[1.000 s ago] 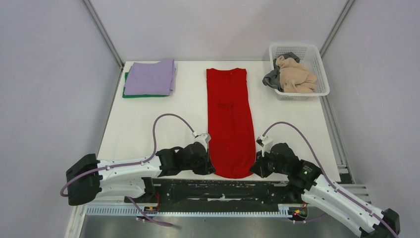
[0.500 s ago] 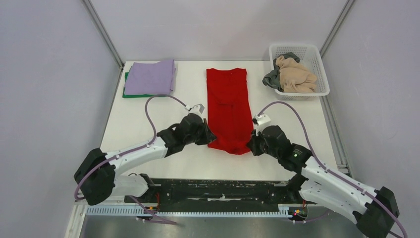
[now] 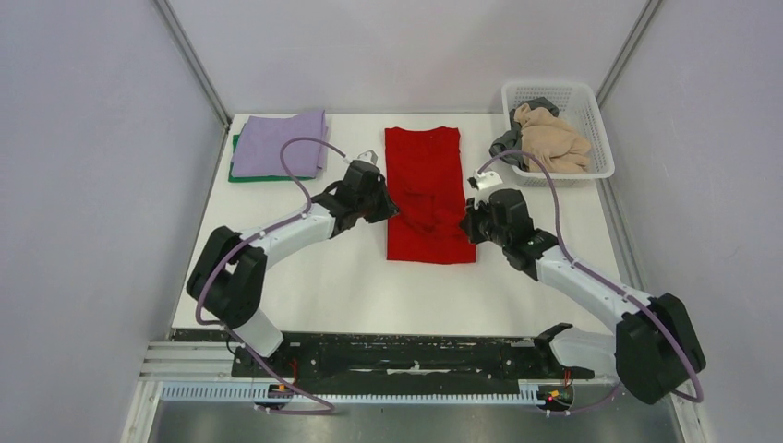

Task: Fold and stack the t-shirts
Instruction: Fold the folded rectangular tshirt in 1/3 of the way

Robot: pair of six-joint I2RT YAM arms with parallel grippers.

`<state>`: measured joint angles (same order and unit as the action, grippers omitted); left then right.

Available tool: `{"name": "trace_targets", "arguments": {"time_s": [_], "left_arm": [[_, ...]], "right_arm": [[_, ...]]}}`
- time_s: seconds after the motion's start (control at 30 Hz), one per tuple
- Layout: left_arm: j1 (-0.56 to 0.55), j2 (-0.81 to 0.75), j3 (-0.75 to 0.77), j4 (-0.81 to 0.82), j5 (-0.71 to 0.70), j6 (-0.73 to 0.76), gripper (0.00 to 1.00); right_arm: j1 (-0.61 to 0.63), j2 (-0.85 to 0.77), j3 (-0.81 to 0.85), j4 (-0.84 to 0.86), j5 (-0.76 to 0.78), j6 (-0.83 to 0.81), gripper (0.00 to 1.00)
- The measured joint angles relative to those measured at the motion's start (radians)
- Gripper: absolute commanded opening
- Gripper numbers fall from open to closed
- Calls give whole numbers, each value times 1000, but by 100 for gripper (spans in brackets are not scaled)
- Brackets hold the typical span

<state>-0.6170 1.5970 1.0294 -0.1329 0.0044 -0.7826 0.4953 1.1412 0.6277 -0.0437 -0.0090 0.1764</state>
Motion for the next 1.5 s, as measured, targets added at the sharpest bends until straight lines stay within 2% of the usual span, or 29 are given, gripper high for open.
{"name": "trace_targets", "arguments": {"time_s": [0.27,0.63,0.73,0.8,0.83,0.87,0.9,0.93,0.97,1.0,1.03,1.13,1.3,1.5], "left_arm": [[57,97,92,-33,6,41,2],[117,262,255,-90,32,102,5],[122,310,303,-109,33,114,18],[125,341,332,-116,33,122,28],[127,357,348,-119,32,126,38],[131,376,369,-124,33,130,57],[135,393,389,-126,35,137,59],[139,404,404,-127,37,147,66],[146,416,423,-131,42,147,74],[152,423,442,-135,47,149,91],[158,426,459,-138,51,155,99],[171,421,494,-145,56,180,100],[179,326,432,-158,50,192,100],[171,95,187,-146,73,184,100]], "right_arm": [[-66,183,116,90,-113,-82,0],[-192,414,225,161,-270,-96,1],[-208,476,249,187,-281,-85,3],[-223,523,276,203,-282,-72,8],[-229,541,287,210,-280,-68,8],[-237,563,303,219,-276,-60,10],[-246,584,321,227,-271,-53,16],[-253,602,337,233,-264,-45,35],[-259,615,353,236,-258,-38,45],[-267,631,374,238,-255,-27,54],[-277,645,394,247,-253,-18,64],[-293,648,407,276,-254,16,97],[-297,570,325,298,-262,39,98],[-294,330,101,301,-262,63,98]]}}
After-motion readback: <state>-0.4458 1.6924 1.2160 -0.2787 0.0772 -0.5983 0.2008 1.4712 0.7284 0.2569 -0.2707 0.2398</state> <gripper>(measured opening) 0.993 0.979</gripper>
